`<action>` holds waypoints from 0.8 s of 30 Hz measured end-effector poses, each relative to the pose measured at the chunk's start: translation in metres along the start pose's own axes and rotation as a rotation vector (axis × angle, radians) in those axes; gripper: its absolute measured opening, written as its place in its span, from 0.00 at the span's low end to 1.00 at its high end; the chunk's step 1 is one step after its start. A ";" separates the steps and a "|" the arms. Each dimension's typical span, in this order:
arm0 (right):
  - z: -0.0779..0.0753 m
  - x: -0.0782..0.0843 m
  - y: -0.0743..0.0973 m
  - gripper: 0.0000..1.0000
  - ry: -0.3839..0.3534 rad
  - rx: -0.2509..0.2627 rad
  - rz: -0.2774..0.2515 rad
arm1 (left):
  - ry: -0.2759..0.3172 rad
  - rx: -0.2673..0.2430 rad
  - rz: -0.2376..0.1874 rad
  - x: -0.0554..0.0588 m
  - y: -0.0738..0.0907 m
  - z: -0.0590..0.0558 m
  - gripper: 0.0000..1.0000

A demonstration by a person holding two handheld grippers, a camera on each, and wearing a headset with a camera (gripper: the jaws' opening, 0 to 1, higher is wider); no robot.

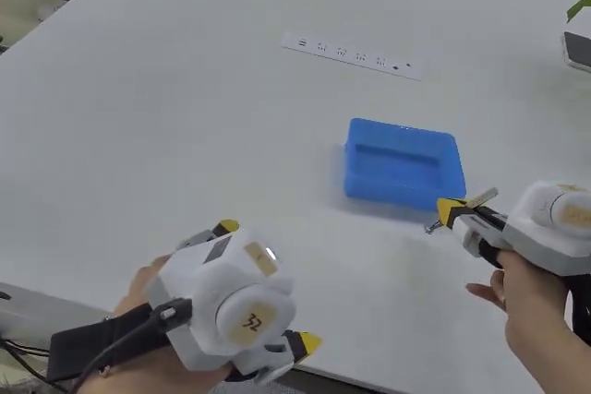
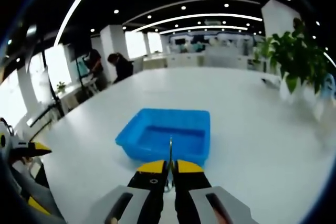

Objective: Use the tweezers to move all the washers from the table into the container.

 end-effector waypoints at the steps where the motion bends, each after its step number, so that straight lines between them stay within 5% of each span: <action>1: 0.001 -0.004 0.002 0.02 -0.003 -0.006 -0.006 | -0.007 -0.002 -0.018 -0.003 0.001 0.000 0.96; 8: 0.006 -0.033 0.011 0.02 0.003 -0.048 -0.065 | 0.000 0.001 -0.016 -0.002 0.000 0.000 0.96; 15: 0.005 -0.054 -0.003 0.02 0.010 -0.049 -0.109 | 0.002 0.002 -0.010 -0.001 0.000 0.000 0.96; 20: 0.004 -0.058 -0.023 0.02 0.024 -0.041 -0.112 | 0.005 0.002 -0.002 0.000 -0.001 0.001 0.96; 24: 0.001 -0.045 -0.042 0.02 0.057 -0.028 -0.067 | 0.012 -0.011 -0.021 -0.002 0.002 0.003 0.95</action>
Point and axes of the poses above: the centre of the closed fingertips' face, and the gripper's own axes: y roughly backward along the fingers, z roughly to its left, x roughly out of its underside, the point moved 3 cm from there along y, roughly backward along the fingers, and after that the axes turned 13 degrees about x, right-handed, at the moved point
